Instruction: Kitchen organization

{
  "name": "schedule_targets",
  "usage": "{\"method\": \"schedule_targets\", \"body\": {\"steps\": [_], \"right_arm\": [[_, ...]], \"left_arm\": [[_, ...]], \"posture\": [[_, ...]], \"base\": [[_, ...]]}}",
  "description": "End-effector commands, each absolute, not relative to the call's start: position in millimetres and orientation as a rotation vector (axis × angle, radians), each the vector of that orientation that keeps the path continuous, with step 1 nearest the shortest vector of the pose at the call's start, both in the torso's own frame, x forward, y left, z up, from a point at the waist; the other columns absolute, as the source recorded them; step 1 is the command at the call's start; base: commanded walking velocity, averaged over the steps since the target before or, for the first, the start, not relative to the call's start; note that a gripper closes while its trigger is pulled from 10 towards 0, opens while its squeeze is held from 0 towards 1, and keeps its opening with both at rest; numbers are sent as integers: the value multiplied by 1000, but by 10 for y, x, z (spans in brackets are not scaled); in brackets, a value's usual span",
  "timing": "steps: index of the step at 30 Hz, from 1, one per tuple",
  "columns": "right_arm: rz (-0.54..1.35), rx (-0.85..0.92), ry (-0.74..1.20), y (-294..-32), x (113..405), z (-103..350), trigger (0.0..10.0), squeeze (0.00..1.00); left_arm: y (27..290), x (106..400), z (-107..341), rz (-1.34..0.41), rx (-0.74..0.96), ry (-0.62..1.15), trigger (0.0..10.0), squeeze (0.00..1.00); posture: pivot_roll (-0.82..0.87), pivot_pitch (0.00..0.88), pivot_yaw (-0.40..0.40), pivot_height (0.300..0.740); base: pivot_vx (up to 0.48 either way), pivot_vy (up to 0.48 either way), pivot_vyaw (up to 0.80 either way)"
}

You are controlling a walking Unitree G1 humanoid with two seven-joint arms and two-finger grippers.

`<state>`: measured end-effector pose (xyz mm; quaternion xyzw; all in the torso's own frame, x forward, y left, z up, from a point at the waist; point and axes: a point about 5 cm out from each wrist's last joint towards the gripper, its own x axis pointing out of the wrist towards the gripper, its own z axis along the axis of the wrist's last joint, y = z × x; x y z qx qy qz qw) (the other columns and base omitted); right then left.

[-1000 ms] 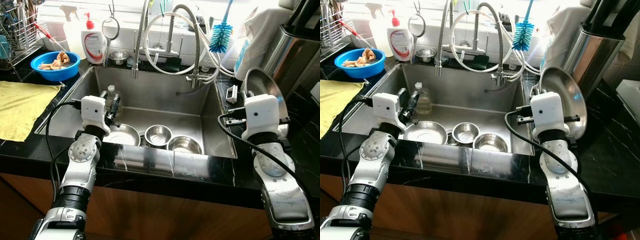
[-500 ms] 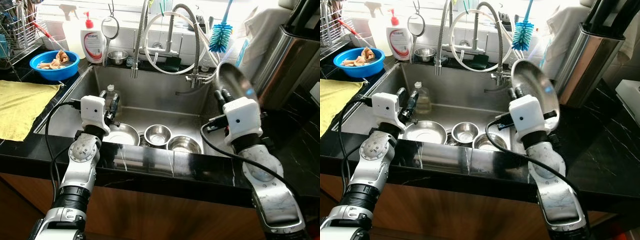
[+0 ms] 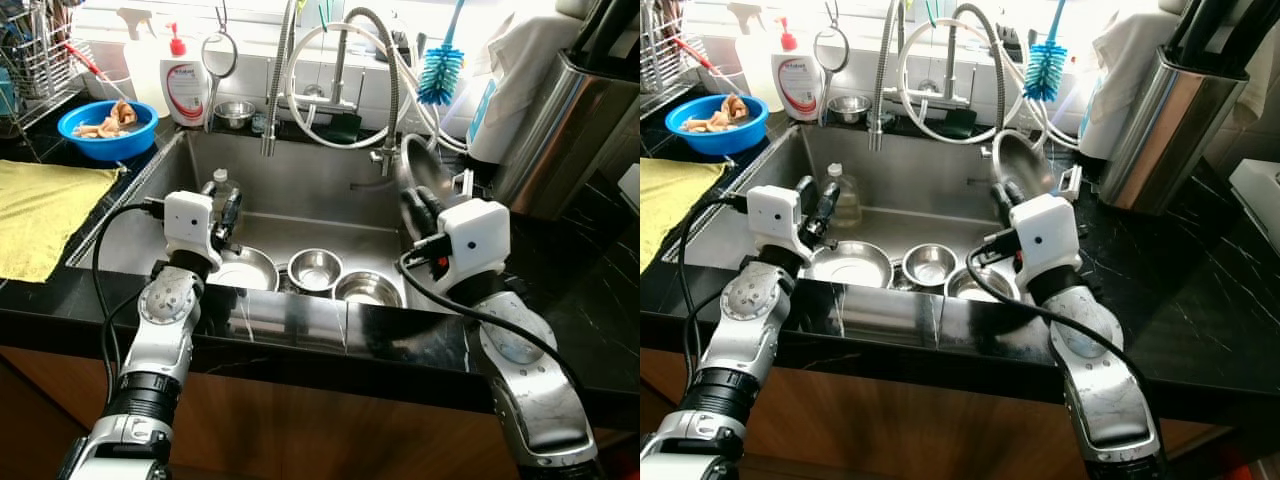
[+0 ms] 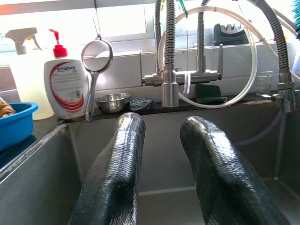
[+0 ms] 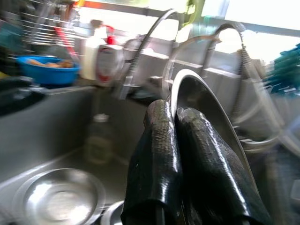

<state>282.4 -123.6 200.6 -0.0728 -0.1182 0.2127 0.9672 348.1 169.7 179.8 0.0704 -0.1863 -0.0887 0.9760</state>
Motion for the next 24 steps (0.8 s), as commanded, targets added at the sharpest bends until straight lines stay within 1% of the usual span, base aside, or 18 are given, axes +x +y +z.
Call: {"method": "schedule_targets", "body": {"steps": [1,3,8,9,12,14,15,16,17,18,19,24], "right_arm": [[440,-132,-247,-1255,2846,2043,10000,0],[449,-76,-241,-1290,2910,2027,10000,0],[456,-16,-222,-1328,2970,1996,10000,0],[450,37,-181,-1364,3043,1926,10000,0],[446,53,-164,-1377,3068,1900,10000,0],[417,74,-130,-1421,3135,1834,10000,0],[393,85,-105,-1457,3181,1790,10000,35],[393,85,-105,-1457,3181,1790,10000,35],[378,99,-79,-1483,3224,1749,10000,561],[371,101,-58,-1498,3257,1720,10000,718],[369,104,-38,-1506,3284,1693,10000,1000],[362,107,2,-1524,3347,1622,10000,988]], "left_arm": [[1667,3478,1834,-197,169,-383,10000,0],[1670,3480,1839,-195,170,-384,10000,0],[1669,3481,1840,-195,170,-384,10000,0],[1667,3482,1840,-197,170,-384,10000,0],[1667,3483,1840,-197,170,-384,10000,0],[1664,3484,1844,-197,170,-385,10000,0],[1665,3484,1845,-197,170,-385,10000,0],[1665,3484,1845,-197,170,-385,10000,0],[1667,3483,1846,-197,171,-385,10000,0],[1669,3483,1847,-196,172,-384,10000,0],[1671,3483,1847,-196,173,-384,10000,0],[1670,3482,1847,-198,174,-382,10000,0]], "posture": [[117,0,-94,740],[120,0,-94,740],[120,0,-94,740],[121,0,-95,740],[121,0,-95,740],[126,0,-96,740],[132,0,-97,740],[132,0,-97,740],[132,0,-97,740],[133,0,-97,740],[133,0,-97,740],[138,0,-98,740]], "base": [[0,0,0],[0,0,0],[0,0,0],[0,0,0],[0,0,0],[0,0,0],[0,0,0],[0,0,0],[0,0,0],[0,0,0],[0,0,0],[0,0,0]]}}
